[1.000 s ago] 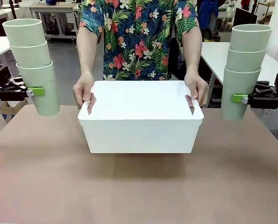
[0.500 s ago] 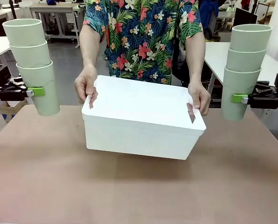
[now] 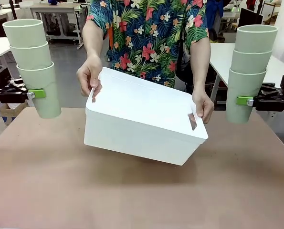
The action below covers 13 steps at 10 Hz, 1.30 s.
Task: Stack the cups and store them in the basket.
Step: Place the stack of Reusable plastic cups into the Pantry Basket.
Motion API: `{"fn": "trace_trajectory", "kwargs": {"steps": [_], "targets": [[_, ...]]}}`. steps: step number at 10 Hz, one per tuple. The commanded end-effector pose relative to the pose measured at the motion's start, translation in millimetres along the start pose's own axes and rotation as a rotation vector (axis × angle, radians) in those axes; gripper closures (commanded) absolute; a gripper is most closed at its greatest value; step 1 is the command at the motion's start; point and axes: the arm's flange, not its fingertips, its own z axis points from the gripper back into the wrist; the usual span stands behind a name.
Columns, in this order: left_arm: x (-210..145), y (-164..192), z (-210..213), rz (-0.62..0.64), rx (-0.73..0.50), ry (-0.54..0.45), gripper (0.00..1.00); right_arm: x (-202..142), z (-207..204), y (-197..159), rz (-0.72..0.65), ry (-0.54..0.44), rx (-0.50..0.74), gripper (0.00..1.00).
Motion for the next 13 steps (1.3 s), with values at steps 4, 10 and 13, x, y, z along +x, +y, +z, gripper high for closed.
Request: {"fn": "trace_trajectory", "kwargs": {"steps": [4, 10, 13], "targets": [[4.0, -1.5, -0.7, -0.010, -0.003, -0.003, 0.13, 53.3, -25.6, 8.2, 0.045, 0.044, -0.023, 0.13], [4.0, -1.5, -0.7, -0.010, -0.003, -0.003, 0.13, 128.8, -96.2, 58.4, 0.077, 0.211, -0.043, 0.13], [4.0, -1.5, -0.7, -0.010, -0.003, -0.003, 0.13, 130.5, -140.3, 83.9, 0.111, 0.343, -0.047, 0.13]]}}
